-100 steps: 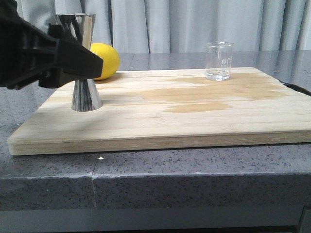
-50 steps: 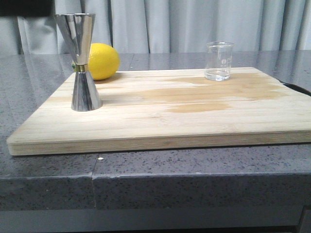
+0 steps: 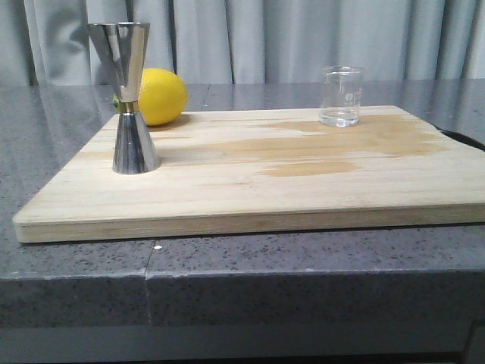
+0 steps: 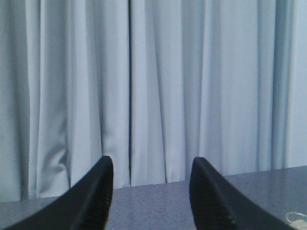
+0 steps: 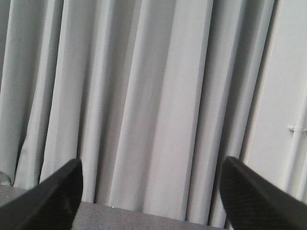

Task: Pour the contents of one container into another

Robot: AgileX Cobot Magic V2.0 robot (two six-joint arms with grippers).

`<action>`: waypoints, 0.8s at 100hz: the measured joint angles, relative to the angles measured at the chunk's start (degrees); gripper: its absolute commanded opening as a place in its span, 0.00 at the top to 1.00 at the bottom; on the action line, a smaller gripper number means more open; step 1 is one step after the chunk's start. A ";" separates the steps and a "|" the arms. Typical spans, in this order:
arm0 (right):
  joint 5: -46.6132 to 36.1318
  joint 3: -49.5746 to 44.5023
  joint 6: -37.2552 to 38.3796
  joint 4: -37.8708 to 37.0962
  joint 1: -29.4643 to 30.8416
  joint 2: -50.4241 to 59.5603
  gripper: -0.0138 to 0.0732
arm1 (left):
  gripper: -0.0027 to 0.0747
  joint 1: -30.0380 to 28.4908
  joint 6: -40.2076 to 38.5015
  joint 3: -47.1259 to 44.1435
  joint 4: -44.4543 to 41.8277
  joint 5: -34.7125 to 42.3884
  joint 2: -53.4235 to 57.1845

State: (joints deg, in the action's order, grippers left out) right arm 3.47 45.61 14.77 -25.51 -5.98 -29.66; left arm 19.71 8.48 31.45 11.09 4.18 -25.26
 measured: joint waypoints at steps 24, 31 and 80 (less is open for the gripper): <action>7.50 0.00 0.00 0.62 0.00 4.93 0.74 | 0.90 -1.18 0.00 0.00 0.00 -1.14 1.78; 10.11 0.00 0.00 1.04 0.00 5.64 0.90 | 0.97 -1.18 0.00 0.00 0.00 -1.14 1.78; 5.15 -17.58 0.00 2.00 0.00 16.47 0.93 | 0.99 -1.31 0.06 -12.10 -2.10 -0.01 4.98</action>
State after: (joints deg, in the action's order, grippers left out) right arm 8.62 28.03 14.77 -23.51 -5.98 -13.19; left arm 18.40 8.54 19.35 8.99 4.16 -20.29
